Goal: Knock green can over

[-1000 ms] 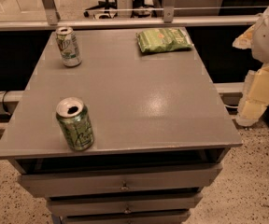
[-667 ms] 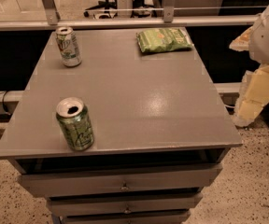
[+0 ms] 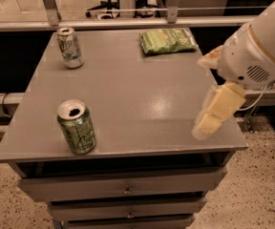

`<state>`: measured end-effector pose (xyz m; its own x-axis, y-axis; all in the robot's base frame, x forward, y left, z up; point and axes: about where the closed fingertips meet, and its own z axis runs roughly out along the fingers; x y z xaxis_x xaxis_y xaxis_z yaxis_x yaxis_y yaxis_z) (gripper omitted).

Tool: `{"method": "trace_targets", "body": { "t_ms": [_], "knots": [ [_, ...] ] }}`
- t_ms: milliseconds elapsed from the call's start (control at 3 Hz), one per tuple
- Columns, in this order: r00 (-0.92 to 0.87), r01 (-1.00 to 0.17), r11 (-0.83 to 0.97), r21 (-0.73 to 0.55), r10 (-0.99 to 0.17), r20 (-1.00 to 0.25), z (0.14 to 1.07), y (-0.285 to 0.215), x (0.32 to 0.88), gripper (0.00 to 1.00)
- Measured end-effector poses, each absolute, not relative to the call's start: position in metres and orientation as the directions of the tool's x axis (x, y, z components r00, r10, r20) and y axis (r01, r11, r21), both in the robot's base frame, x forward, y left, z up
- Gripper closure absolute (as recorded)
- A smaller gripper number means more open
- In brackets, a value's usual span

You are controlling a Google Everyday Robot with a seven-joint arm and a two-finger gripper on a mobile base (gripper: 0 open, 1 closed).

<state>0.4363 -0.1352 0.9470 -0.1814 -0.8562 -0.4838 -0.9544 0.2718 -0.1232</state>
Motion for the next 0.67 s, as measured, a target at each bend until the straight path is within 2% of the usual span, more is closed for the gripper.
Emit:
{"method": "trace_targets", "body": {
  "t_ms": [333,667],
  "knots": [
    [-0.097,-0.971,0.218,-0.102,-0.743,-0.663,0.94,-0.063,0.431,0.0],
    [-0.03,-0.981,0.164,-0.107,-0.665,-0.746,0.935,-0.016,0.423,0.0]
  ]
}}
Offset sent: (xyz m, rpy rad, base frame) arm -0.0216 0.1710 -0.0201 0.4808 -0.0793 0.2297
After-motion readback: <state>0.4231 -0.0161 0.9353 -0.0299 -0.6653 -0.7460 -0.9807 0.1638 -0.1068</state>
